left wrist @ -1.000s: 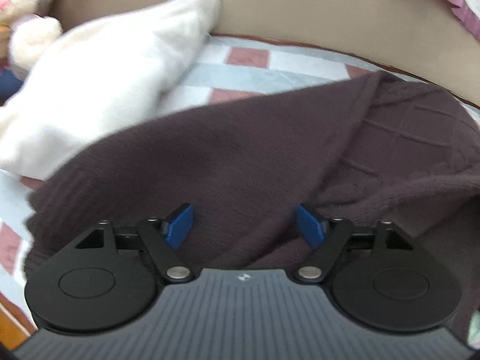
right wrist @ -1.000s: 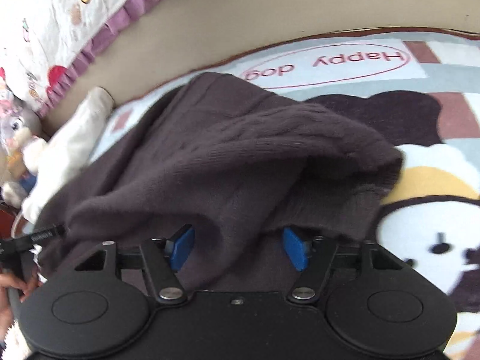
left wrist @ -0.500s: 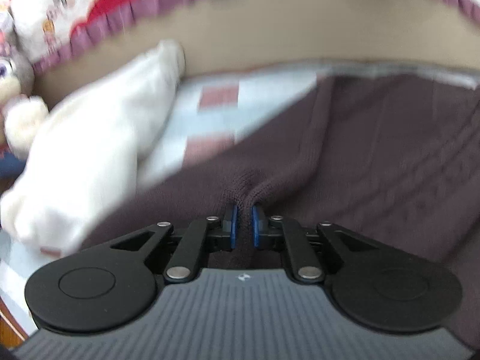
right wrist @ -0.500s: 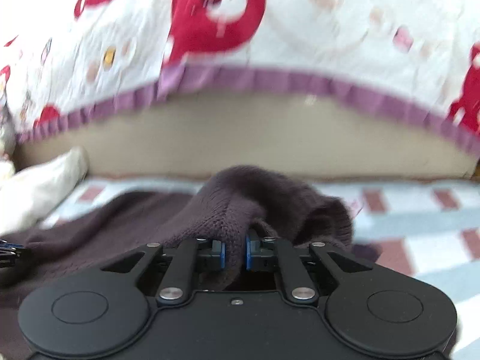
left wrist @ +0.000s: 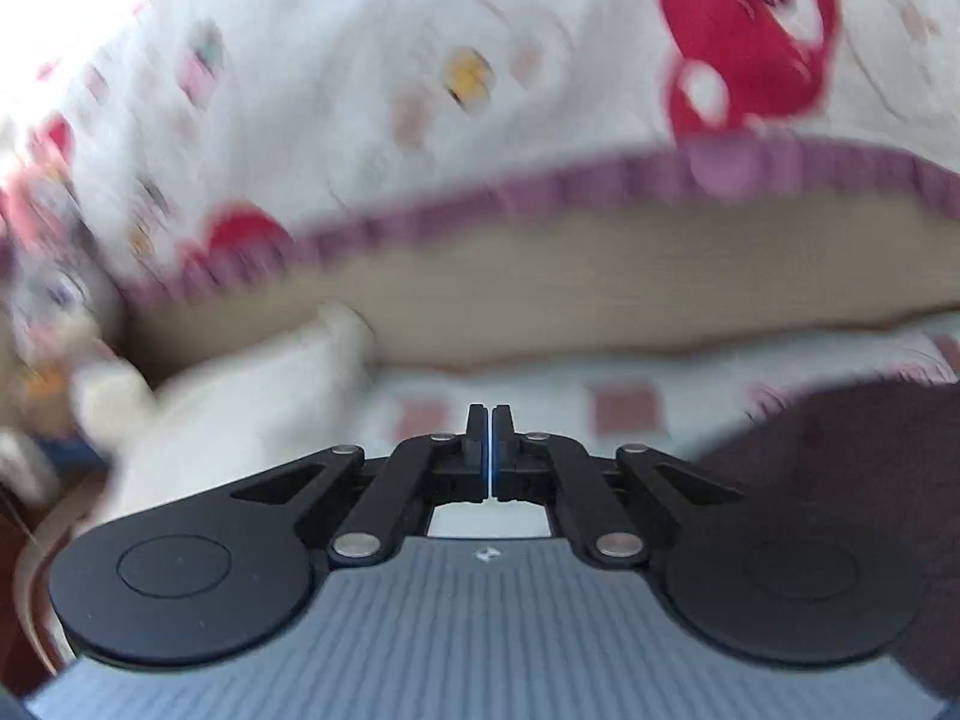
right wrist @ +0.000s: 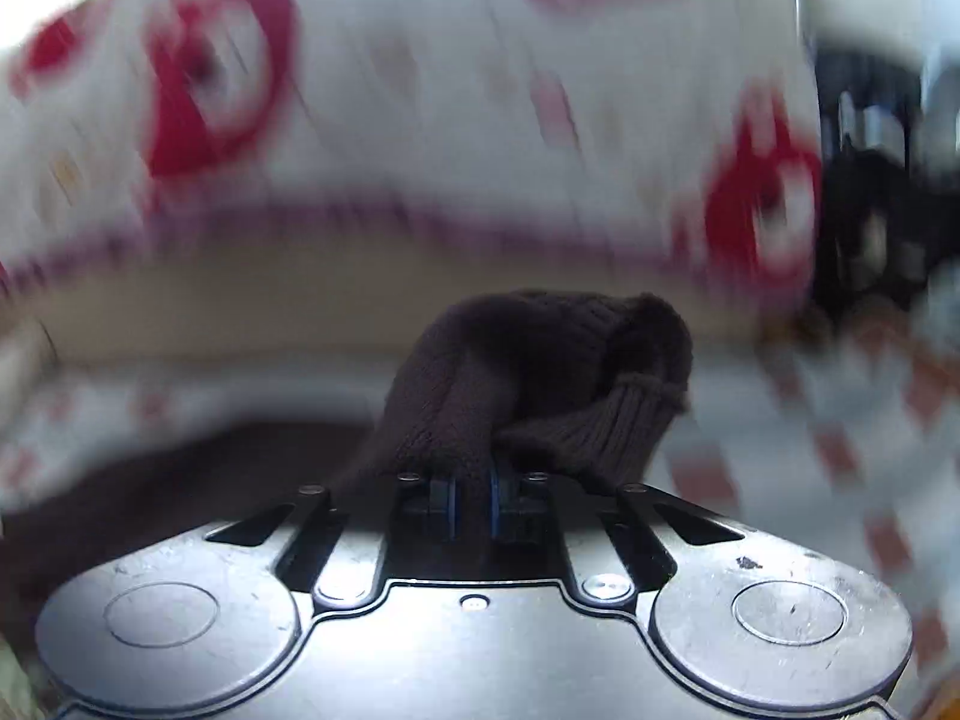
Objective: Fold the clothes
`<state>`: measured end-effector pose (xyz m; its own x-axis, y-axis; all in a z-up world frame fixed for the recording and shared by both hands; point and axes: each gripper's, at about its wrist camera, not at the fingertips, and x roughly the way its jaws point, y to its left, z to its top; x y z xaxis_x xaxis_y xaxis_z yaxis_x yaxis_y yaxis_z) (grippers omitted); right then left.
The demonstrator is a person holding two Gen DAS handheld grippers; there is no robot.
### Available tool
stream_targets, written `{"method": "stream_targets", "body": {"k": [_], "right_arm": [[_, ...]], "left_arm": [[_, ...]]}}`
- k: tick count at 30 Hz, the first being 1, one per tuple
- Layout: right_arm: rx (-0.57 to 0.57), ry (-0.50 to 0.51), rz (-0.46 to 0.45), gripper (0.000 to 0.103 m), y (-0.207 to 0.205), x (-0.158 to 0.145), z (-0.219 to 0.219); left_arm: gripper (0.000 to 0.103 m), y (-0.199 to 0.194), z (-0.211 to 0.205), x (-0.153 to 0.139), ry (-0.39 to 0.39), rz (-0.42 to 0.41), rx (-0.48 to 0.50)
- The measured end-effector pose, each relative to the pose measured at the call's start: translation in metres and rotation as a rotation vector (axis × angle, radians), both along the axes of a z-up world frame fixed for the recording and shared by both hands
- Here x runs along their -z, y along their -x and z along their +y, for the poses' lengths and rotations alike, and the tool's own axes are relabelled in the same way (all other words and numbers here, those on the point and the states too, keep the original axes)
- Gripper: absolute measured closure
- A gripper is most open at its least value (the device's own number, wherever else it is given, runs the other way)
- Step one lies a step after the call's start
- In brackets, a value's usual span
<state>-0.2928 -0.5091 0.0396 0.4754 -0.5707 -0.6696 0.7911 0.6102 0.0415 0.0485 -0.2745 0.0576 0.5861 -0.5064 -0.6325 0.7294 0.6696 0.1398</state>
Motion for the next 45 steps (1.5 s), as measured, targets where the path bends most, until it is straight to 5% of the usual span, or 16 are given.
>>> {"method": "stream_targets", "body": {"k": [2, 5, 7, 10, 12, 16, 17, 19, 20, 25, 28, 33, 37, 41, 44, 45], "right_arm": [[0.044, -0.133, 0.001, 0.089, 0.020, 0.037, -0.016], [0.091, -0.357, -0.110, 0.082, 0.054, 0.078, -0.033], [0.099, -0.447, -0.150, 0.069, 0.071, 0.095, -0.038], [0.088, -0.440, -0.111, 0.050, 0.084, 0.107, -0.033], [0.092, -0.468, -0.124, 0.048, 0.092, 0.119, -0.031], [0.091, -0.620, -0.301, 0.048, 0.109, 0.147, -0.028], [0.078, -0.606, -0.329, 0.049, 0.108, 0.149, -0.027], [0.039, -0.544, -0.352, 0.085, 0.101, 0.147, -0.024], [0.020, -0.508, -0.359, 0.089, 0.098, 0.144, -0.023], [-0.048, -0.496, -0.507, 0.092, 0.094, 0.116, -0.030], [-0.087, -0.538, -0.598, 0.092, 0.093, 0.093, -0.035], [-0.238, -0.585, -0.697, 0.099, 0.084, 0.061, -0.024], [-0.352, -0.580, -0.706, 0.100, 0.068, 0.042, -0.011], [-0.247, -0.532, -0.600, 0.099, 0.075, 0.049, -0.016], [-0.136, -0.515, -0.519, 0.086, 0.090, 0.059, -0.024], [-0.106, -0.478, -0.451, 0.063, 0.095, 0.060, -0.024]], "left_arm": [[0.090, 0.023, -0.005, 0.012, 0.007, 0.072, 0.080], [0.054, 0.066, -0.021, 0.029, -0.029, 0.105, 0.199], [0.051, 0.095, -0.031, 0.040, -0.046, 0.136, 0.269], [0.051, 0.133, -0.051, 0.053, -0.048, 0.204, 0.359], [0.051, 0.155, -0.062, 0.059, -0.052, 0.230, 0.422], [0.051, 0.195, -0.075, 0.064, -0.060, 0.232, 0.546], [0.049, 0.204, -0.073, 0.062, -0.057, 0.213, 0.581], [0.044, 0.218, -0.067, 0.062, -0.043, 0.194, 0.640], [0.043, 0.223, -0.063, 0.063, -0.038, 0.197, 0.665], [0.038, 0.244, -0.052, 0.065, -0.057, 0.189, 0.788], [0.011, 0.255, -0.051, 0.063, -0.045, 0.174, 0.821], [0.008, 0.264, -0.058, 0.065, -0.031, 0.159, 0.841], [0.005, 0.263, -0.068, 0.071, -0.026, 0.150, 0.839], [0.005, 0.263, -0.097, 0.082, -0.099, 0.180, 0.800], [0.009, 0.263, -0.107, 0.091, -0.122, 0.183, 0.779], [0.015, 0.264, -0.107, 0.093, -0.133, 0.168, 0.781]]}}
